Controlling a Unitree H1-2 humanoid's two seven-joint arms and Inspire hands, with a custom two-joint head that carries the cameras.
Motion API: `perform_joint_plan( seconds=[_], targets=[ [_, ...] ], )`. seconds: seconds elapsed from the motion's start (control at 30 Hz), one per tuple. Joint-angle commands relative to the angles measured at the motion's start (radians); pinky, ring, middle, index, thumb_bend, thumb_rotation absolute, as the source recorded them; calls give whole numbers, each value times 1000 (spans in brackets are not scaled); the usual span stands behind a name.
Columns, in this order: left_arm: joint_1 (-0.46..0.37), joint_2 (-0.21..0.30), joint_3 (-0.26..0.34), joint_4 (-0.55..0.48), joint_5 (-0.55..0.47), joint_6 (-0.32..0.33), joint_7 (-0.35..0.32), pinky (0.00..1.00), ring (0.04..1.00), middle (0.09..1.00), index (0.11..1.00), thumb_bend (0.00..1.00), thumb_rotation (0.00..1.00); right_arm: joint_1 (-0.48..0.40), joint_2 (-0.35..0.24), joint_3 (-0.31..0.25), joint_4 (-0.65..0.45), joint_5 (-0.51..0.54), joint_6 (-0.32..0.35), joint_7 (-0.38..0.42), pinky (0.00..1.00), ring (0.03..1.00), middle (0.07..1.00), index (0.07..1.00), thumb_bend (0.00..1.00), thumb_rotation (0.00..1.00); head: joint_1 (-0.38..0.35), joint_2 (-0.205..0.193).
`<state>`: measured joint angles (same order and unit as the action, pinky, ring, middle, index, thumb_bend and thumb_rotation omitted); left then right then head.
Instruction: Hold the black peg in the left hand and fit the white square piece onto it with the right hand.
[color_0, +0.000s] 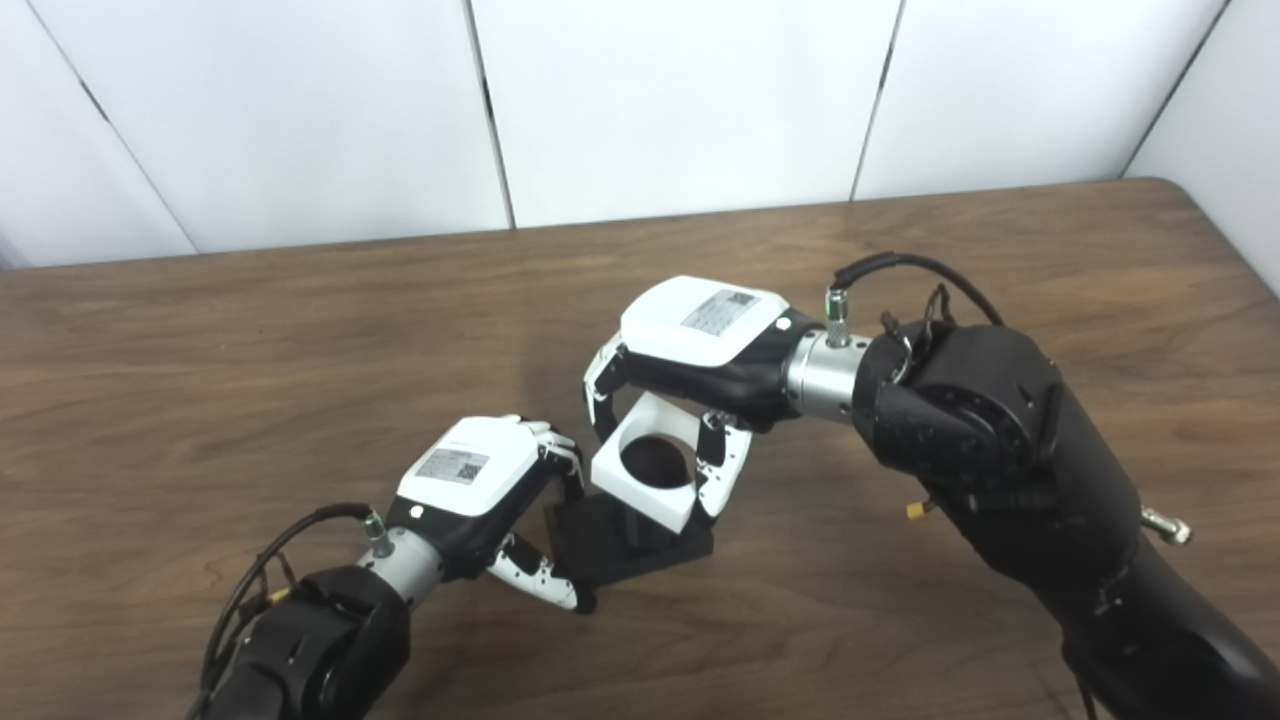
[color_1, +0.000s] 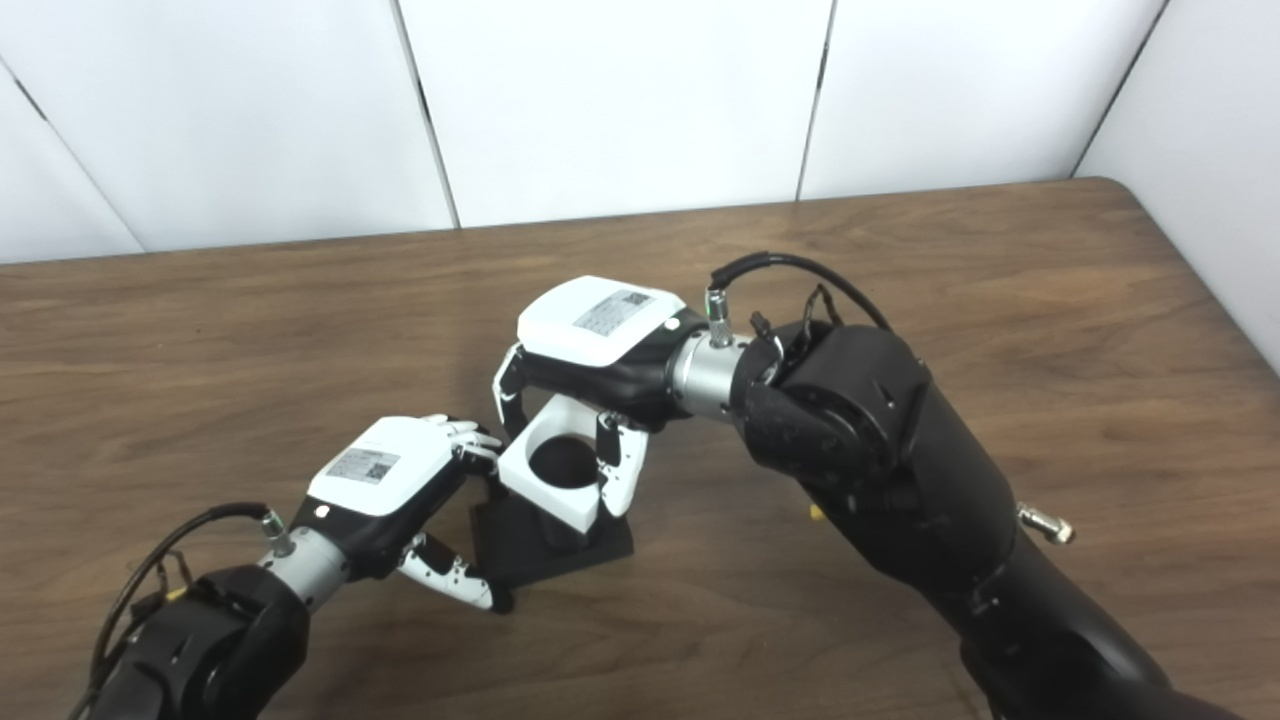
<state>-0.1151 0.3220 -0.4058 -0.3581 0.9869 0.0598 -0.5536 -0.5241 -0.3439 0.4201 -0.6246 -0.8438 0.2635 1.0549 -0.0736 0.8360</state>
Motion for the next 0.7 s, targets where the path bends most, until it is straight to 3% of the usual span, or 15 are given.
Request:
perform_joint_plan(
  seconds=[0.0, 0.67],
  targets=[
    [2, -1, -14, -10, 5, -14, 2, 917, 879, 809, 491, 507, 57, -30, -7, -16, -7, -2, -27, -29, 835, 825, 779, 484, 523, 132, -2, 2],
    [-4, -14, -20, -4, 12, -8, 0, 915, 873, 809, 491, 507, 58, -10, 9, 28, 5, -22, -40, 3, 851, 829, 783, 485, 521, 129, -1, 0]
  ],
)
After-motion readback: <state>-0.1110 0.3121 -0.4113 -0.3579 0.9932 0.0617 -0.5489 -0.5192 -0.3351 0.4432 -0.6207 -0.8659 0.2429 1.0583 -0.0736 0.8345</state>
